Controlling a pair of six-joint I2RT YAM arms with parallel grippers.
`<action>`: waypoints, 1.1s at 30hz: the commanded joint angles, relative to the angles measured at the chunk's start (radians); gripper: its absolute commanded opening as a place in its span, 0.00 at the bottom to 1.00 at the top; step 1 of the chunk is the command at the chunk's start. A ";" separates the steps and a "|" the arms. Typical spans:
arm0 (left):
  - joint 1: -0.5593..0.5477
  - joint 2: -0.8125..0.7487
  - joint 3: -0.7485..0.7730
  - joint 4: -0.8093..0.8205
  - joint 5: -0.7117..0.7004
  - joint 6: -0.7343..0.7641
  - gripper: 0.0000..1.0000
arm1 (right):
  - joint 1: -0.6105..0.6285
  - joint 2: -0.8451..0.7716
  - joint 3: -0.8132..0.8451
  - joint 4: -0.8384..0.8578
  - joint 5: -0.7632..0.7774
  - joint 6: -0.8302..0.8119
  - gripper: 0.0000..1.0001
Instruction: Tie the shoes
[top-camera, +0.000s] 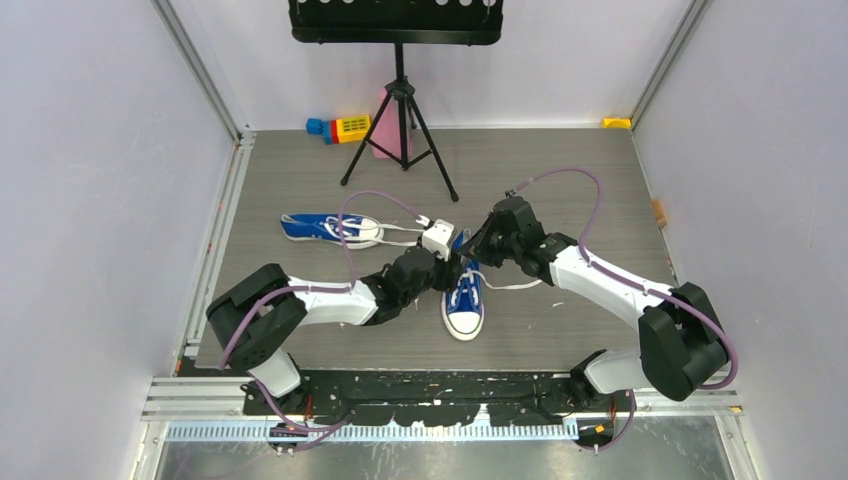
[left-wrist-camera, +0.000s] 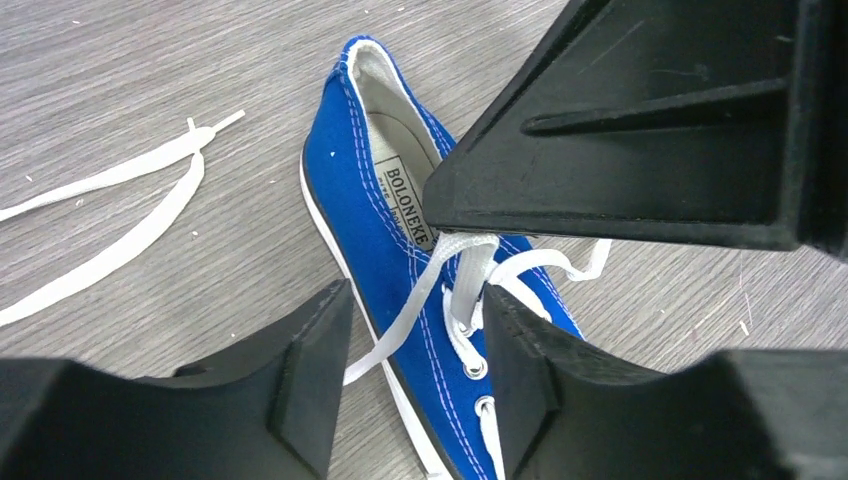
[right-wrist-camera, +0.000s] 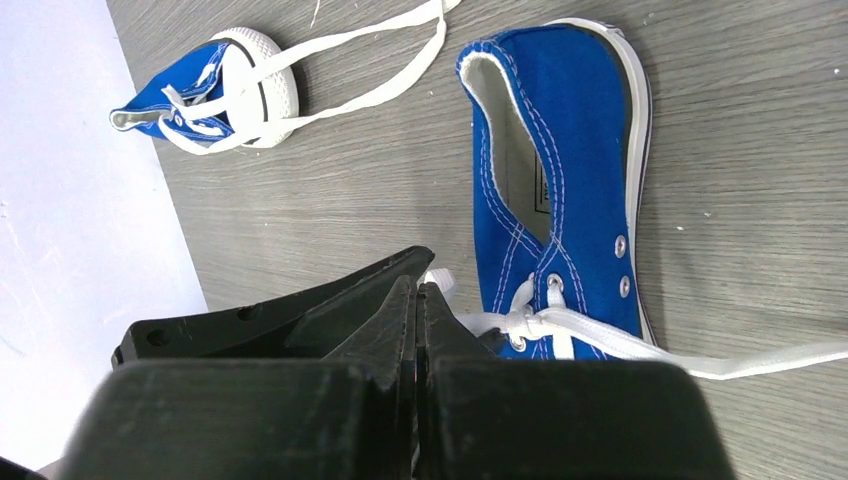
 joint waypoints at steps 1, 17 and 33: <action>-0.026 -0.032 0.032 0.035 -0.043 0.037 0.55 | 0.004 -0.032 0.005 0.004 0.024 0.012 0.00; -0.044 0.013 0.098 -0.044 -0.113 0.036 0.33 | 0.004 -0.051 0.002 0.001 0.019 0.017 0.00; -0.029 0.013 0.090 -0.051 -0.082 0.042 0.00 | 0.003 -0.085 -0.005 -0.025 0.039 -0.004 0.14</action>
